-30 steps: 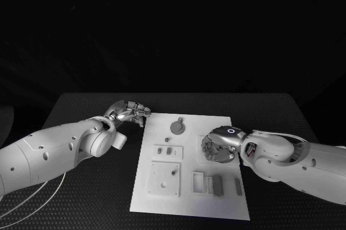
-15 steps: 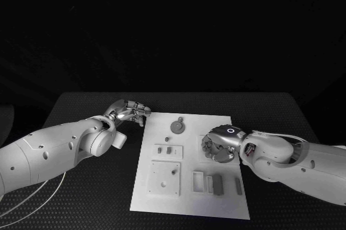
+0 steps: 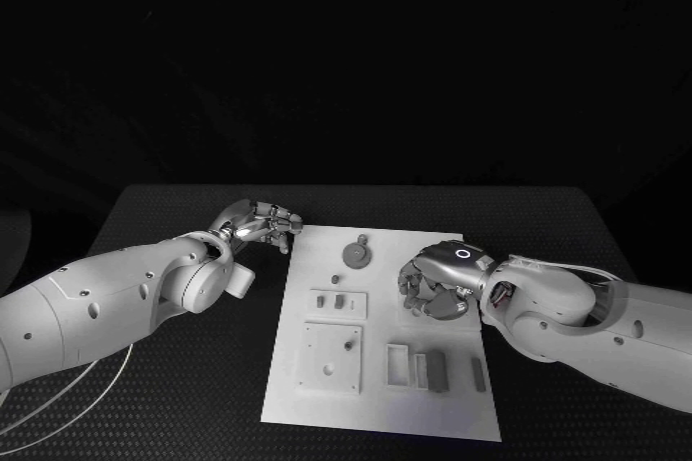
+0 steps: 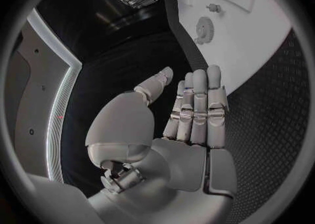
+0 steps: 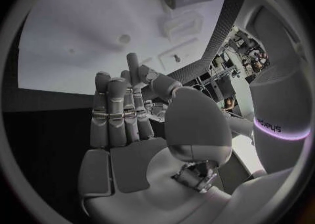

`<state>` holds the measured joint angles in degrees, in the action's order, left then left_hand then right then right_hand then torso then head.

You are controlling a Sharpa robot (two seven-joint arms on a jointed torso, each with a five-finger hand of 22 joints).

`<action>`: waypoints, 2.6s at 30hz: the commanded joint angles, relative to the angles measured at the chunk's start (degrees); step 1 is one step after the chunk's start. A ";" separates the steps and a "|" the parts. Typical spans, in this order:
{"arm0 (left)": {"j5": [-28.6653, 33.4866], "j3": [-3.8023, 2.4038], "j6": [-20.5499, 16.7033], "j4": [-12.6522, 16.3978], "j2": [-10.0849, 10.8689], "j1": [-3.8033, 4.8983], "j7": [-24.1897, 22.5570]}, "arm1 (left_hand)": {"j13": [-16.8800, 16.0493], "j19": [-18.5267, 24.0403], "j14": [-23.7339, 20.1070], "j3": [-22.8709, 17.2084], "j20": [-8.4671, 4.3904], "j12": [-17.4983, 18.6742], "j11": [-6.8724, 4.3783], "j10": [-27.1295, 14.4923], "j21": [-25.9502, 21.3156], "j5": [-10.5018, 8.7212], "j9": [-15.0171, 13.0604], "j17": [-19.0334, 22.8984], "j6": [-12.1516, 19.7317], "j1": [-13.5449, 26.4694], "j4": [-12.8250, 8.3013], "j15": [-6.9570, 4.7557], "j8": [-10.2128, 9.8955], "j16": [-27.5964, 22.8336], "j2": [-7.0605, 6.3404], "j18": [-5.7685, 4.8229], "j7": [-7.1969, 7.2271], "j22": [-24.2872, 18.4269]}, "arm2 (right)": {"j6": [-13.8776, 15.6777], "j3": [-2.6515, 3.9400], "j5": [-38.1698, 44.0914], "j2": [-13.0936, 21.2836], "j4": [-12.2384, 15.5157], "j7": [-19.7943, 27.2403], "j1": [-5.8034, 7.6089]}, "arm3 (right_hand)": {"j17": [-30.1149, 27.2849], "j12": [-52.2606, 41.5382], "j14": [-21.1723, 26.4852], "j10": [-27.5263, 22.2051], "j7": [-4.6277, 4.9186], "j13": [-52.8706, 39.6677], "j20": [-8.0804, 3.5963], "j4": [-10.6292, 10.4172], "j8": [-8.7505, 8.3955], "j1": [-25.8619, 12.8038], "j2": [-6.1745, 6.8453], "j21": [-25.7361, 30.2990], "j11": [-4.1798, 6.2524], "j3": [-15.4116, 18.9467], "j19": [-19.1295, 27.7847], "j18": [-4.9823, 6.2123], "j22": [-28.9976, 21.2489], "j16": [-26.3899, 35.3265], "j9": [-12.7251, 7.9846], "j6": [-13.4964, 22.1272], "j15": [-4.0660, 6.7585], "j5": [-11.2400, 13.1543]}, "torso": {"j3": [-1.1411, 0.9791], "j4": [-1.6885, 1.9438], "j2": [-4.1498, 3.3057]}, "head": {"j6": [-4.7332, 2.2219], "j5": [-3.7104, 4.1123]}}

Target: Assemble the parts on the task board

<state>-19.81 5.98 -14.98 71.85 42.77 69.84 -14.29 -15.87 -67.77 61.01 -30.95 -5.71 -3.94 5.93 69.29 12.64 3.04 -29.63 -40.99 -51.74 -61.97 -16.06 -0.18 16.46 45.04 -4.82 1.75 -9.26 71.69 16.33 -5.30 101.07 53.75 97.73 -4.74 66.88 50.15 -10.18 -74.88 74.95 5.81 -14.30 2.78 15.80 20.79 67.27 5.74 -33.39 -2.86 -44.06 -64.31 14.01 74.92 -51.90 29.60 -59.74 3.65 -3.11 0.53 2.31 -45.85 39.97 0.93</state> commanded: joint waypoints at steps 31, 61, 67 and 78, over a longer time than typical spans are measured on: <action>0.17 -0.06 0.65 -0.56 -1.49 0.04 -0.86 | 0.10 -0.37 0.56 0.31 -0.11 -0.07 -0.05 -0.23 -0.41 -0.03 0.09 -0.12 0.02 -0.18 -0.03 -0.01 0.17 -0.29 0.23 2.60 -0.14 0.11 | 1.24 -1.40 0.07 -15.54 -0.98 4.32 -6.63 | 0.22 -0.08 -0.27 1.61 -0.02 -4.67 -0.22 0.36 0.13 -0.18 -0.34 -0.68 1.19 -0.63 -0.62 0.99 1.29 -0.71 1.06 -0.39 0.99 -0.15 | 0.12 0.01 0.00 | 0.98 -3.77; 0.18 -0.06 0.82 -0.51 -1.35 0.04 -0.80 | 0.13 -0.38 0.56 0.33 -0.10 -0.07 -0.05 -0.23 -0.49 -0.03 0.10 -0.15 0.04 -0.16 -0.04 0.00 0.18 -0.33 0.24 2.59 -0.14 0.14 | -0.40 -2.07 3.76 -16.56 -3.84 2.88 -7.55 | 0.34 -0.05 -0.26 1.64 -0.05 -5.05 -0.31 0.52 0.14 -0.27 -0.29 -0.93 1.25 -0.65 -0.69 0.99 1.33 -0.99 1.35 -0.43 1.05 -0.14 | 0.01 -0.05 0.01 | 1.56 -4.15; 0.18 -0.06 0.81 -0.58 -1.25 0.04 -0.79 | 0.13 -0.38 0.56 0.33 -0.11 -0.07 -0.05 -0.24 -0.50 -0.03 0.10 -0.16 0.05 -0.17 -0.05 0.00 0.17 -0.34 0.24 2.59 -0.14 0.15 | -0.32 -2.07 4.19 -16.30 -3.71 2.69 -7.55 | 0.36 -0.05 -0.25 1.66 -0.06 -5.11 -0.33 0.55 0.15 -0.27 -0.27 -0.97 1.26 -0.65 -0.69 0.99 1.33 -1.04 1.40 -0.45 1.06 -0.15 | -0.02 -0.02 -0.01 | 1.62 -4.16; 0.18 -0.06 0.82 -0.58 -1.17 0.04 -0.80 | 0.14 -0.39 0.56 0.33 -0.10 -0.06 -0.04 -0.24 -0.53 -0.03 0.11 -0.17 0.05 -0.18 -0.05 0.00 0.17 -0.35 0.25 2.59 -0.15 0.15 | -0.80 -2.07 3.55 -15.69 -3.67 3.00 -7.55 | 0.38 -0.05 -0.24 1.67 -0.07 -5.19 -0.34 0.55 0.15 -0.30 -0.28 -1.01 1.27 -0.66 -0.69 0.99 1.33 -1.09 1.46 -0.46 1.07 -0.15 | 0.02 -0.02 0.01 | 1.70 -4.08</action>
<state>-19.82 5.96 -14.87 71.19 41.62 69.85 -14.38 -15.79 -67.87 61.01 -30.95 -5.81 -3.94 5.80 69.42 12.43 3.04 -29.59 -41.09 -51.74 -61.97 -16.06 -0.18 16.46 45.04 -4.82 1.75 -9.26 71.75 17.39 -7.25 104.08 37.91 94.34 -1.24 59.46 50.45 -10.17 -75.38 75.66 5.83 -18.68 2.59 16.45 20.65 66.99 6.20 -34.05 -2.34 -44.38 -64.91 14.12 74.92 -52.77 31.03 -59.70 4.24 -3.05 0.53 2.29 -45.85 41.68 -3.18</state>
